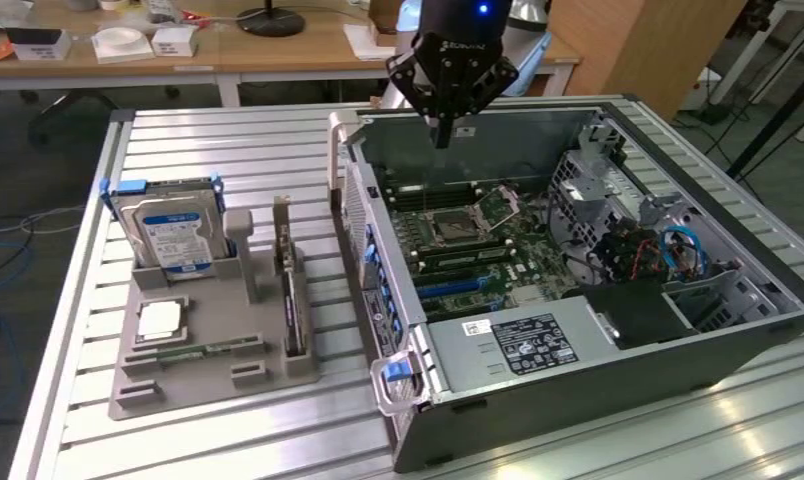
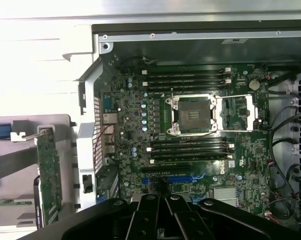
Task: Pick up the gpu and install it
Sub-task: 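Reach for the gpu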
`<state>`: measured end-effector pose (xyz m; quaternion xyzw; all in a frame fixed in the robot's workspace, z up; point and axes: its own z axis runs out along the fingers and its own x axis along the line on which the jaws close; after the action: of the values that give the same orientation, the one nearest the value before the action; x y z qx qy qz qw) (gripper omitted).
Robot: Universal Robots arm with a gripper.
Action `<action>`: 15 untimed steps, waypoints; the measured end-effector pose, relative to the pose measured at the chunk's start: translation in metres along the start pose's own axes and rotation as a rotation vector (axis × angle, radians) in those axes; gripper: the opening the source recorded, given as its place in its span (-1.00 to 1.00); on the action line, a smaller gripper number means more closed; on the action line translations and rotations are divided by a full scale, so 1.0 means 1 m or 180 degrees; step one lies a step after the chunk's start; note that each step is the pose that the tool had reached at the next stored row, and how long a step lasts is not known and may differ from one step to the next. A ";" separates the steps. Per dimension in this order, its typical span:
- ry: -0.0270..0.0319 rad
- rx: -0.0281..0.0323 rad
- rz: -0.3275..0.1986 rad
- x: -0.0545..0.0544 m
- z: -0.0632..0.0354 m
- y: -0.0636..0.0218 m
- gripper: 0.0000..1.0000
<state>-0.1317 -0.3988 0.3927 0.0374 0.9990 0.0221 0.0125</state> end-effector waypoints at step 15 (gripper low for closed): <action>0.0000 0.0000 0.0000 0.027 0.0012 -0.0021 -0.79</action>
<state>-0.1591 -0.3989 0.3908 0.0374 0.9990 0.0221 0.0125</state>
